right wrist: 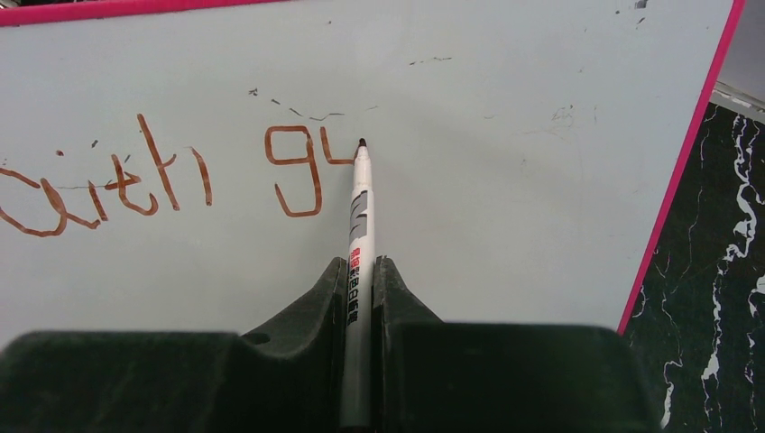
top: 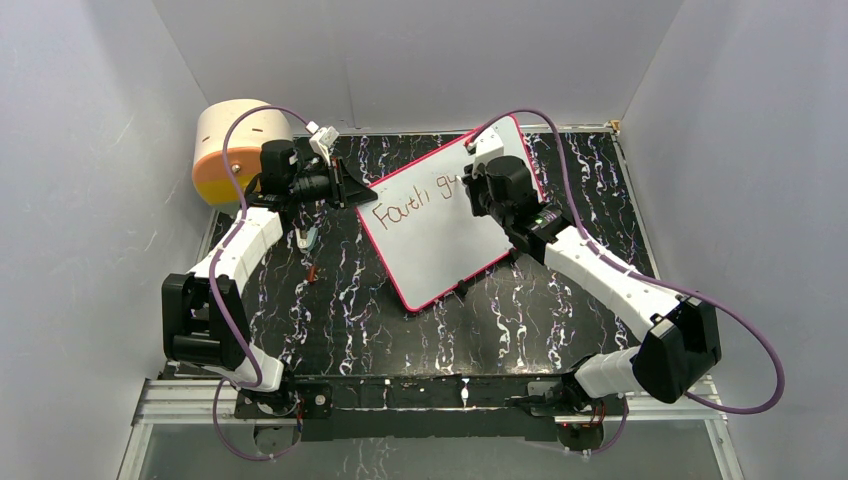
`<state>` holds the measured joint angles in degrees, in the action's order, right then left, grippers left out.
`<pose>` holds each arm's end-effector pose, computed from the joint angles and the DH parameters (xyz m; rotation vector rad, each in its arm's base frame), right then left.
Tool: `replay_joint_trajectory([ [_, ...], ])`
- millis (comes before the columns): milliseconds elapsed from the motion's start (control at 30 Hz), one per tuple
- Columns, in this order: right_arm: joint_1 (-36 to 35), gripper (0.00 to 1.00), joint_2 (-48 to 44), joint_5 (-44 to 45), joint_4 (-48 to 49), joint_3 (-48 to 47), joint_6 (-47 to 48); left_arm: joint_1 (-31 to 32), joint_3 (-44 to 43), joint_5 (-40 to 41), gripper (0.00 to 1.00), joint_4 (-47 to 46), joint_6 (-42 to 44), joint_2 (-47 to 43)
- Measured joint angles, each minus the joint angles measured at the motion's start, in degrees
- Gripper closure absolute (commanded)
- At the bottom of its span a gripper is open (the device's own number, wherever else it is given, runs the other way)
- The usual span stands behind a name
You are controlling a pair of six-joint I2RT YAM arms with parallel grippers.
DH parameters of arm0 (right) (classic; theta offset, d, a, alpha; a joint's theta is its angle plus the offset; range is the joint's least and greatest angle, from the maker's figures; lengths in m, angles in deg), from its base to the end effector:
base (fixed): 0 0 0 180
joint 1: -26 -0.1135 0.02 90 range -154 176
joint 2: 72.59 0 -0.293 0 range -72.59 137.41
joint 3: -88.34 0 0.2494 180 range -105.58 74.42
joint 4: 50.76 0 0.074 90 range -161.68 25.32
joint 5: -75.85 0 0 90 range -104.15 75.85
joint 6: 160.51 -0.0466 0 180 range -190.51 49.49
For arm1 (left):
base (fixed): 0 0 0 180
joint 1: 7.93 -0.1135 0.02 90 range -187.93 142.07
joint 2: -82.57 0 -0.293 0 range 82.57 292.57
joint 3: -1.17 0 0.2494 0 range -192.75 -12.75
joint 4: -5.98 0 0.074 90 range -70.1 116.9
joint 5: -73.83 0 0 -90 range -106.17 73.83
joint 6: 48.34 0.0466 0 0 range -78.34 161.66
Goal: Write a sentence on the whiteboard
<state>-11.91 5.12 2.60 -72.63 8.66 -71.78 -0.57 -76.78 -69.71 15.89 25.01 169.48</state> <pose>0.2595 0.1851 0.3680 -0.4103 1.8623 0.1831 0.3391 -0.0816 0.3343 0.5043 1.8576 -1.1627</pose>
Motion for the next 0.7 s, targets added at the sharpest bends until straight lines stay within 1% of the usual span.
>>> replay_joint_trajectory([
  [333, 0.07, 1.00, 0.13, -0.31, 2.12, 0.00, 0.00, 0.00, 0.00, -0.09, 1.00, 0.02, 0.11, 0.00],
  [700, 0.13, 1.00, 0.70, -0.35, 2.34, 0.00, 0.00, 0.00, 0.00, 0.04, 1.00, 0.04, 0.15, 0.00],
])
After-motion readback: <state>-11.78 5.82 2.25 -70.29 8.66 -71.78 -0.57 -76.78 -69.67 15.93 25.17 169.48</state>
